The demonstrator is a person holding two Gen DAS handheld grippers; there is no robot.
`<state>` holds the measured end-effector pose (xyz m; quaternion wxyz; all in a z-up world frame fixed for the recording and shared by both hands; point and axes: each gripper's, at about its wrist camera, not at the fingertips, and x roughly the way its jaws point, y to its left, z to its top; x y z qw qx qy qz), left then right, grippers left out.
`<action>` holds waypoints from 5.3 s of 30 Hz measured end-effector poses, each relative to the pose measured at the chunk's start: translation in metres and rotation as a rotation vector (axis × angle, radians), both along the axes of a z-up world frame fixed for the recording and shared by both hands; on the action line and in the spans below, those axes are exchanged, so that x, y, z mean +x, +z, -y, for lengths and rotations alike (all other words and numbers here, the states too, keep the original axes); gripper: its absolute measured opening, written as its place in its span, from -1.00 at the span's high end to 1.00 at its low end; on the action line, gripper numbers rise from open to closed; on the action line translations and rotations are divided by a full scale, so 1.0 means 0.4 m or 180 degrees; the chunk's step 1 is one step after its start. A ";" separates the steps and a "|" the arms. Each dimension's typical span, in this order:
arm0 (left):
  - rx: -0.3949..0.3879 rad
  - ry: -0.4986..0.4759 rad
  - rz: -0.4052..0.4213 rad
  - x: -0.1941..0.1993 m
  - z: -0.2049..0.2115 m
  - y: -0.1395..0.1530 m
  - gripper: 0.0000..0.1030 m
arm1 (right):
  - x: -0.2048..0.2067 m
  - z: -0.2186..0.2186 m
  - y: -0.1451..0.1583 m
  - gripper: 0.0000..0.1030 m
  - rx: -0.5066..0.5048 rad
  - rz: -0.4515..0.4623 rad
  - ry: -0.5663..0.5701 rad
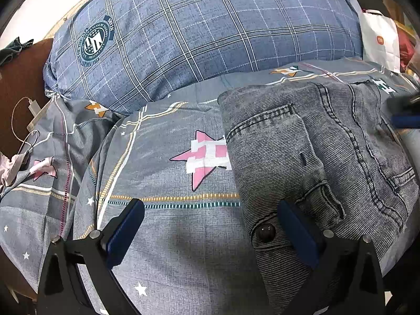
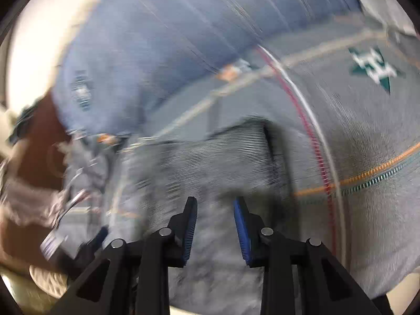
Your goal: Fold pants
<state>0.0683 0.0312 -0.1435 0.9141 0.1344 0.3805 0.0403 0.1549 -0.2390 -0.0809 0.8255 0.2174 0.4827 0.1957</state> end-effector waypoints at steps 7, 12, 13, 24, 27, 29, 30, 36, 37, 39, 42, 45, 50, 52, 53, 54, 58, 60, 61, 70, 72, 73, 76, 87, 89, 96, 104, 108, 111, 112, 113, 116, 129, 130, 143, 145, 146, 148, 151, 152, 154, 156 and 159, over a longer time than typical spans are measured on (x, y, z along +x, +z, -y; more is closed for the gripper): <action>-0.0029 -0.0015 -0.0055 0.002 -0.002 0.005 -0.97 | -0.088 -0.114 -0.142 -0.38 -0.1065 0.0089 0.0392; -0.0192 0.0035 0.0077 -0.024 -0.017 0.078 -0.97 | -0.064 -0.128 -0.150 -0.41 -0.0916 0.0035 0.0419; -0.0169 0.0065 0.0133 -0.029 -0.016 0.086 -0.97 | -0.060 -0.128 -0.152 -0.41 -0.0872 0.0018 0.0426; 0.0110 0.0046 -0.0075 -0.007 0.014 -0.015 -0.99 | 0.102 -0.190 0.129 -0.40 -0.1327 0.0823 0.0132; 0.0002 0.0067 -0.0066 -0.007 -0.001 -0.019 -0.99 | 0.226 -0.242 -0.023 -0.42 -0.2057 0.0376 0.0211; -0.0010 0.0062 -0.0073 -0.008 0.002 -0.016 -0.99 | 0.274 -0.226 -0.166 -0.91 -0.1976 -0.0068 0.0181; -0.0027 0.0044 -0.0060 -0.010 -0.001 -0.012 -0.99 | 0.271 -0.203 -0.159 -0.99 -0.1880 -0.0044 0.0051; -0.0621 0.0003 0.0214 -0.039 -0.057 0.083 -0.96 | 0.211 -0.168 -0.072 -0.94 -0.1884 0.0144 0.0077; -0.0654 0.0034 0.0275 -0.044 -0.059 0.089 -0.96 | 0.194 -0.167 -0.053 -0.94 -0.1842 0.0237 0.0060; -0.0569 -0.0043 0.0055 -0.026 -0.036 0.048 -0.96 | 0.152 -0.176 -0.005 -0.94 -0.1801 0.0417 0.0066; -0.0348 -0.0093 0.0026 -0.019 -0.004 -0.024 -0.97 | 0.092 -0.186 -0.009 -0.94 -0.1933 0.0456 0.0209; -0.0460 -0.0087 -0.0045 -0.010 -0.005 -0.026 -0.97 | 0.082 -0.204 -0.154 -0.94 -0.2524 0.0189 0.0526; -0.0626 -0.0110 -0.0037 -0.004 -0.026 -0.030 -0.97 | 0.066 -0.199 -0.075 -0.94 -0.2306 0.0245 0.0323; -0.0702 -0.0122 -0.0051 -0.005 -0.043 -0.031 -0.97 | 0.035 -0.208 -0.028 -0.94 -0.2027 0.0415 0.0346; -0.0743 -0.0129 -0.0060 -0.003 -0.047 -0.033 -0.97 | 0.029 -0.204 -0.021 -0.94 -0.1834 0.0410 0.0333; -0.0763 -0.0138 -0.0062 -0.002 -0.047 -0.035 -0.97 | 0.026 -0.202 -0.032 -0.94 -0.1706 0.0344 0.0327; -0.0852 -0.0177 -0.0083 -0.004 -0.056 -0.042 -0.97 | 0.061 -0.203 -0.181 -0.98 -0.1967 -0.0062 0.0483; -0.0878 -0.0200 -0.0048 -0.004 -0.065 -0.043 -0.97 | 0.057 -0.177 -0.156 -0.97 -0.1778 -0.0123 0.0292; -0.0890 -0.0201 -0.0042 -0.011 -0.062 -0.042 -0.97 | 0.048 -0.175 -0.135 -0.94 -0.1816 -0.0015 0.0248; -0.0899 -0.0173 -0.0046 -0.010 -0.060 -0.042 -0.97 | 0.064 -0.203 -0.015 -0.94 -0.0811 0.0361 0.0293; -0.0899 -0.0179 -0.0042 -0.011 -0.060 -0.043 -0.97 | 0.087 -0.204 -0.041 -0.94 -0.0569 0.0277 0.0296; -0.0900 -0.0180 -0.0043 -0.011 -0.060 -0.042 -0.97 | 0.099 -0.200 -0.063 -0.94 -0.0537 0.0201 0.0303; -0.0922 -0.0206 -0.0062 -0.008 -0.060 -0.043 -0.97 | 0.152 -0.192 -0.181 -0.92 -0.0663 -0.0330 0.0321; -0.0962 -0.0215 -0.0071 -0.009 -0.066 -0.044 -0.97 | 0.149 -0.200 -0.101 -0.91 -0.0495 -0.0208 0.0291; -0.0986 -0.0246 -0.0086 -0.009 -0.065 -0.045 -0.97 | 0.162 -0.184 -0.167 -0.95 -0.0496 -0.0374 0.0248; -0.0951 -0.0219 -0.0056 -0.012 -0.064 -0.043 -0.97 | 0.151 -0.201 -0.037 -0.95 -0.0459 -0.0189 0.0178; -0.0938 -0.0226 -0.0023 -0.016 -0.062 -0.043 -0.97 | 0.288 -0.441 -0.021 -0.95 -0.1409 0.0067 0.0784; -0.0893 -0.0223 0.0007 -0.020 -0.057 -0.041 -0.97 | 0.335 -0.437 -0.148 -0.99 -0.1620 -0.0319 0.0706; -0.0957 -0.0226 0.0002 -0.021 -0.062 -0.040 -0.97 | 0.277 -0.392 -0.064 -0.91 -0.1473 -0.0015 0.0658; -0.0992 -0.0210 -0.0008 -0.020 -0.065 -0.038 -0.97 | 0.254 -0.362 -0.034 -0.91 -0.1363 0.0061 0.0618; -0.1060 -0.0200 -0.0034 -0.020 -0.070 -0.034 -0.96 | 0.226 -0.321 -0.003 -0.91 -0.1200 0.0132 0.0575; -0.1228 -0.0177 -0.0052 -0.026 -0.082 -0.014 -0.96 | 0.145 -0.186 0.044 -0.93 -0.0831 0.0207 0.0325; -0.0978 -0.0024 -0.0131 -0.029 -0.054 0.036 -0.95 | 0.010 0.111 -0.169 -0.93 0.0282 -0.0342 0.0025; -0.0956 -0.0022 -0.0137 -0.029 -0.051 0.039 -0.95 | 0.012 0.106 -0.173 -0.93 0.0305 -0.0344 0.0061; -0.2186 -0.0114 -0.0754 0.084 -0.092 0.011 -0.95 | 0.060 0.083 -0.209 -0.93 0.0418 -0.0417 0.0197; -0.2207 -0.0215 -0.0794 0.099 -0.079 0.007 -0.95 | 0.067 0.070 -0.211 -0.93 0.0402 -0.0421 0.0234; -0.2206 -0.0230 -0.0795 0.097 -0.070 0.005 -0.95 | 0.072 0.059 -0.211 -0.93 0.0362 -0.0419 0.0274; -0.2202 -0.0206 -0.0869 0.111 -0.066 -0.010 -0.95 | 0.079 0.048 -0.214 -0.93 0.0246 -0.0430 0.0305; -0.2195 -0.0185 -0.0940 0.119 -0.059 -0.034 -0.95 | 0.082 0.039 -0.205 -0.93 0.0167 -0.0463 0.0255; -0.2155 -0.0211 -0.0908 0.116 -0.054 -0.032 -0.95 | 0.080 0.035 -0.202 -0.93 0.0176 -0.0468 0.0265; -0.2136 -0.0221 -0.0922 0.111 -0.048 -0.035 -0.95 | 0.072 0.022 -0.195 -0.87 0.0347 -0.0471 0.0334; -0.2128 -0.0228 -0.0896 0.108 -0.044 -0.037 -0.95 | 0.066 0.010 -0.187 -0.80 0.0219 -0.0415 0.0368; -0.2061 -0.0249 -0.0858 0.102 -0.035 -0.039 -0.94 | 0.075 0.039 -0.217 -0.55 0.0276 -0.0548 0.0215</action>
